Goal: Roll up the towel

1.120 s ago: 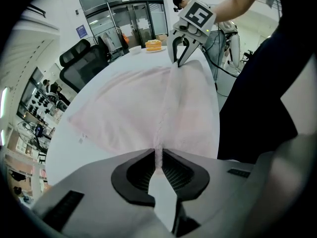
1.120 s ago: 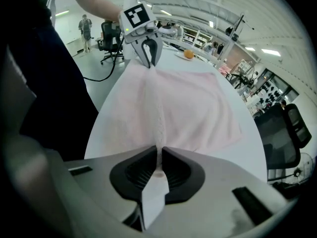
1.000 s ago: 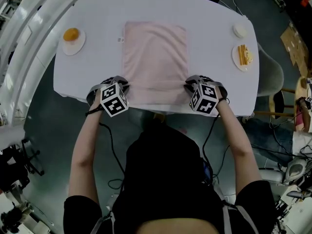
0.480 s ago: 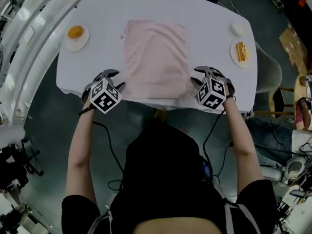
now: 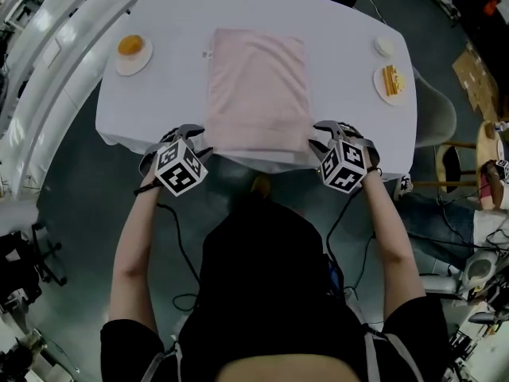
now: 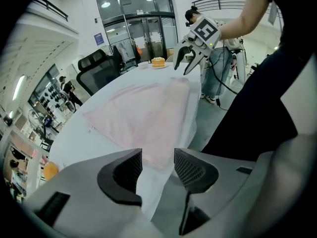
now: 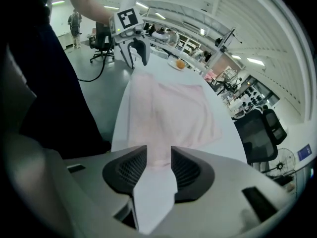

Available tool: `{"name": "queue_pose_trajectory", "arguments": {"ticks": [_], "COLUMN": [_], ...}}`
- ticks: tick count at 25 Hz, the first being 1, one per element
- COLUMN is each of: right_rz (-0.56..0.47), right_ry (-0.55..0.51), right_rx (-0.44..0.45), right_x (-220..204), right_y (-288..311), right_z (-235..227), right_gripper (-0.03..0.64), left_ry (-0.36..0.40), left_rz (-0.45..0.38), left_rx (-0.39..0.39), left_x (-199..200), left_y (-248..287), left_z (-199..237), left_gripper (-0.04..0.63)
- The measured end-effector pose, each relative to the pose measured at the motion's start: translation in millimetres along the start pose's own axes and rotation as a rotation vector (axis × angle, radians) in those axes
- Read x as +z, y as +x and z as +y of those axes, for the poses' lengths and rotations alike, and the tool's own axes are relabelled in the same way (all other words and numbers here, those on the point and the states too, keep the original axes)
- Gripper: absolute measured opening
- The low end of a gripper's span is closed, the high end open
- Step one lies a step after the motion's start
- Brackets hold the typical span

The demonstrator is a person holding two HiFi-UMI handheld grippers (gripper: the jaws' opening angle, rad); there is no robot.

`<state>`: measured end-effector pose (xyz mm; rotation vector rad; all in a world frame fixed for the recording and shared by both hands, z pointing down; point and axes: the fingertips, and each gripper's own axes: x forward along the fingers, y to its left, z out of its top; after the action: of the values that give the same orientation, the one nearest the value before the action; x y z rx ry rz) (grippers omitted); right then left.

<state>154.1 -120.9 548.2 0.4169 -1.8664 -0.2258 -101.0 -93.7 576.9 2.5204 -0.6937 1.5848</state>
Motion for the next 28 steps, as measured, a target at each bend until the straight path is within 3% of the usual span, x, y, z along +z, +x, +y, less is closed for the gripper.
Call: {"name": "queue_pose_trajectory", "arguments": {"ticks": [11,21,24,28], "right_rz": [-0.018,0.018,0.012,-0.002], "right_ry": [-0.005,-0.016,-0.031,-0.028], "right_rx": [0.07,0.114,0.113,0.108], "right_x": [6,-8,-5,-7], "right_y": [17,41,41,37], "right_z": [41,43,42,43], "right_gripper": [0.164,0.163,0.08,0.032], "left_ry": [0.038,0.009,0.058,0.1], "left_rz": [0.023,0.083,0.127,0.155], "left_rx": [-0.034,-0.102,-0.123,-0.079], "left_x": [5,-2,-9,-11], "left_y": [20,40,42,44], "left_z": [-25,-18,-20,-14], "left_gripper": [0.206,0.206,0.199,0.094]}}
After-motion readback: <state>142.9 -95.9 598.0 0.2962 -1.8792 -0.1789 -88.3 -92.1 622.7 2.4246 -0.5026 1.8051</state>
